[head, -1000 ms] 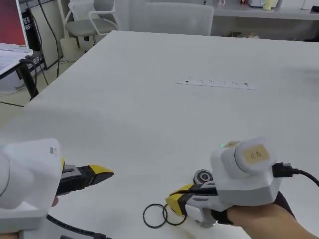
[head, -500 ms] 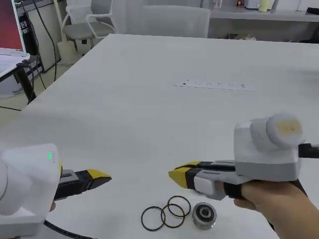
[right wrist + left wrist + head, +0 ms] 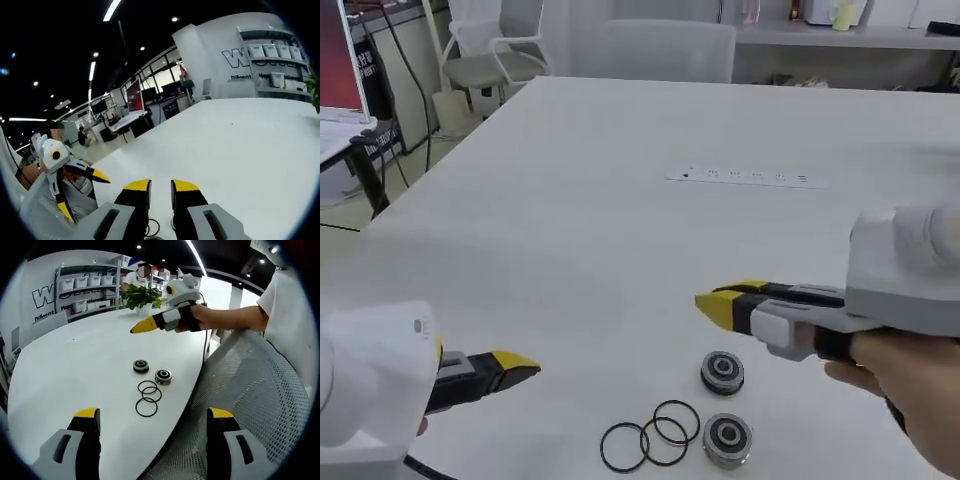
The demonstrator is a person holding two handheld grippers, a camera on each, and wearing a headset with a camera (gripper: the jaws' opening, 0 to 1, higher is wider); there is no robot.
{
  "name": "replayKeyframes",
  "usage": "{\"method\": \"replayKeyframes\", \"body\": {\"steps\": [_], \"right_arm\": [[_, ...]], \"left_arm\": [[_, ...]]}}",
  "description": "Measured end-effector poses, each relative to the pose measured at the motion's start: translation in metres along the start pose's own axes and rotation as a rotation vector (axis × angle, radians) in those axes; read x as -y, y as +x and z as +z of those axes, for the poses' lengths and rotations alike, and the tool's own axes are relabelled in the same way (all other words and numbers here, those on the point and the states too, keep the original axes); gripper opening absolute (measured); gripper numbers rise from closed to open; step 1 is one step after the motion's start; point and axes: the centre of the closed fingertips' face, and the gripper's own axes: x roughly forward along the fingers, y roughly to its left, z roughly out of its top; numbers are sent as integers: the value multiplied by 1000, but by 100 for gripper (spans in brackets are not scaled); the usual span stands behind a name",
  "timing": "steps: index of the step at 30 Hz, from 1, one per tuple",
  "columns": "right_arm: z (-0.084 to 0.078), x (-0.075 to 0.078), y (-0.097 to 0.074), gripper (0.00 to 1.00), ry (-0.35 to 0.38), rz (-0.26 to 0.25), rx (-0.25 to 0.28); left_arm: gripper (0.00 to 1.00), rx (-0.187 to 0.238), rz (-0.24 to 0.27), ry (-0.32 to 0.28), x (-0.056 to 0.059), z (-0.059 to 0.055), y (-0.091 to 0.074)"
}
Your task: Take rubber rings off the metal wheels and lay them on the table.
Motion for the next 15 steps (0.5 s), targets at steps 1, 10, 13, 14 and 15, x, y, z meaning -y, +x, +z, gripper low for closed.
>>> {"method": "replayKeyframes", "body": {"steps": [1,10,13,14,15], "right_arm": [[2,4,-2,14,8,-7,7],[4,34,-20,15,91,-78,44],[-1,43,-24,15,99,-99,36],[-3,46,-25,15,101,-107,32],[-5,48,-25,15,102,-112,25]], "left_arm": [[86,0,-1,0,0,0,0],[89,16,-22,18,1,7,-1],[89,29,-21,40,-1,17,-4],[89,44,-21,52,-2,25,-6],[89,52,-21,58,-3,30,-7]]}}
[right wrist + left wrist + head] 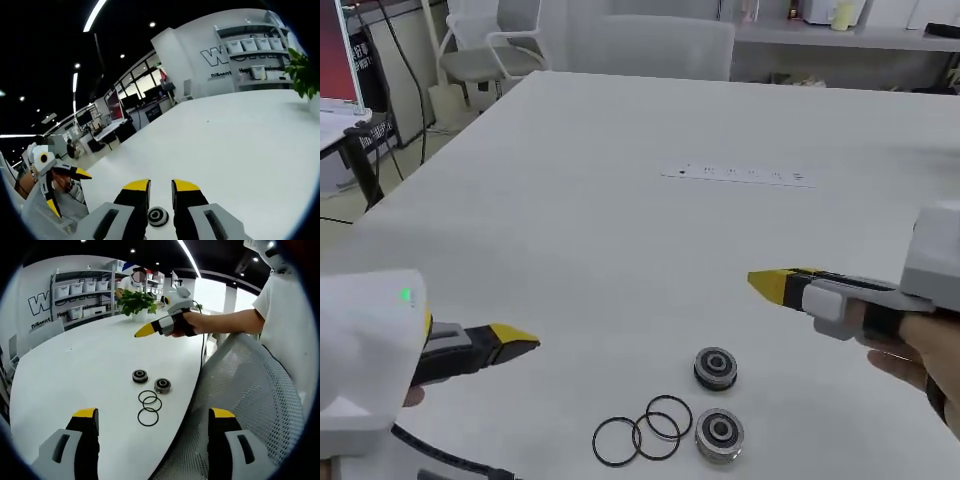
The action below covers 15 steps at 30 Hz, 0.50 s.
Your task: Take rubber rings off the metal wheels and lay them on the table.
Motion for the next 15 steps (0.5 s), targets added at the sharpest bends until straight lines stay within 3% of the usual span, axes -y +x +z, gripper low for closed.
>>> {"method": "replayKeyframes", "body": {"steps": [9,15], "right_arm": [[-26,15,-1,15,-39,-10,-83],[-48,9,3,18,-162,46,-167]], "left_arm": [[86,75,12,98,-19,53,-9],[84,67,9,173,-27,75,-4]]}}
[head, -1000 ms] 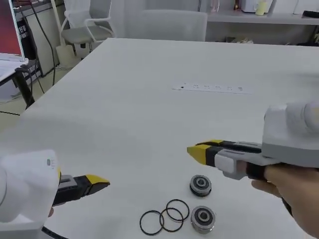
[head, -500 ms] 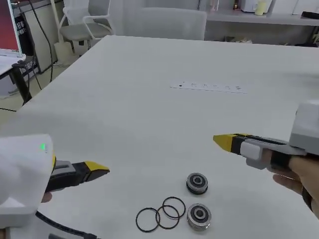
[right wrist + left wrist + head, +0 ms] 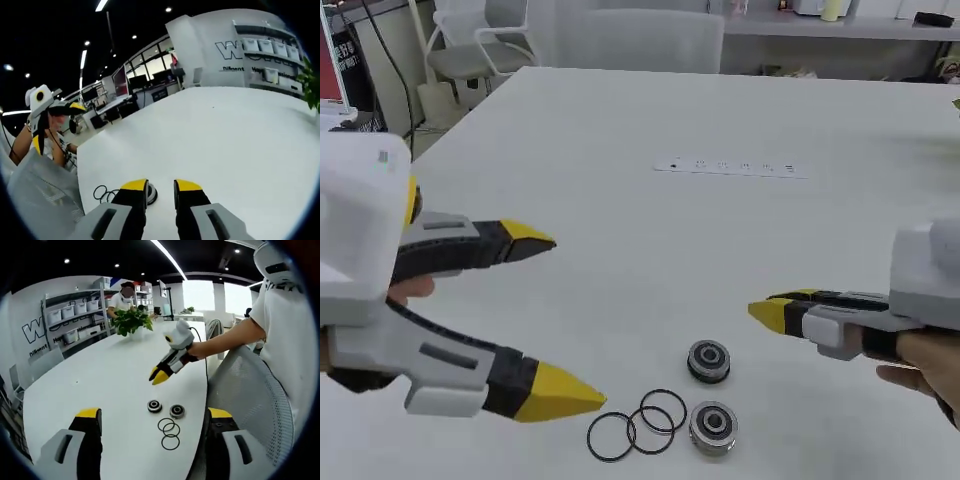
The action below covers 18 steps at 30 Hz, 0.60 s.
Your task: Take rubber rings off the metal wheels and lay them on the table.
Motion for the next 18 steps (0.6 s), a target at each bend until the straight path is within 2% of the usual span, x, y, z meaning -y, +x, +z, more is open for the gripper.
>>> {"method": "replayKeyframes", "body": {"steps": [3,9,12,15,18], "right_arm": [[-12,-3,5,20,-41,13,-54],[-34,-3,10,19,-115,28,-149],[-39,-6,12,19,-129,37,-168],[-46,-7,14,20,-152,45,-196],[-50,-10,17,20,-176,57,-212]], "left_arm": [[84,34,-12,46,-5,19,7],[83,41,-32,102,-11,39,25],[81,70,-41,116,-11,52,39],[77,87,-57,124,-11,59,54],[76,92,-66,131,-11,59,69]]}}
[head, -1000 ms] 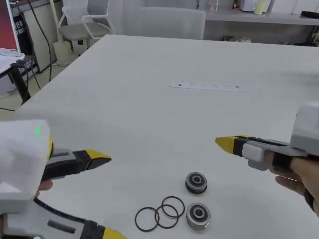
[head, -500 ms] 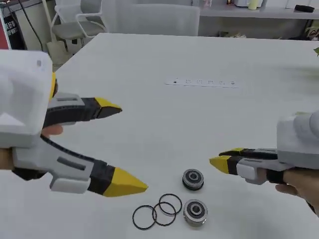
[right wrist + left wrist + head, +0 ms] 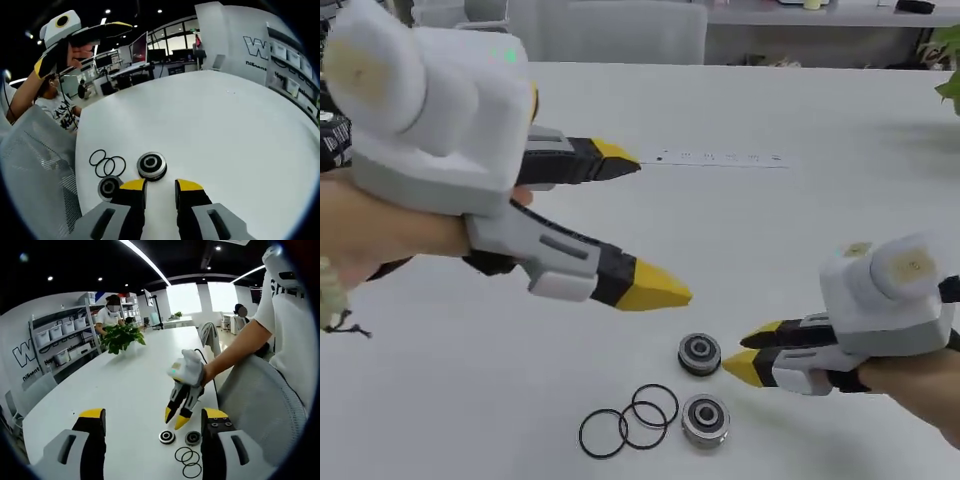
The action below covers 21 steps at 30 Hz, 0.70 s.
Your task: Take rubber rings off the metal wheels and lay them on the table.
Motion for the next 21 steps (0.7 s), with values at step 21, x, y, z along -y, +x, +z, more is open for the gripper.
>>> {"method": "replayKeyframes", "body": {"steps": [21], "right_arm": [[0,-13,10,19,-53,17,-21]], "left_arm": [[51,-75,11,-122,9,-95,71]]}}
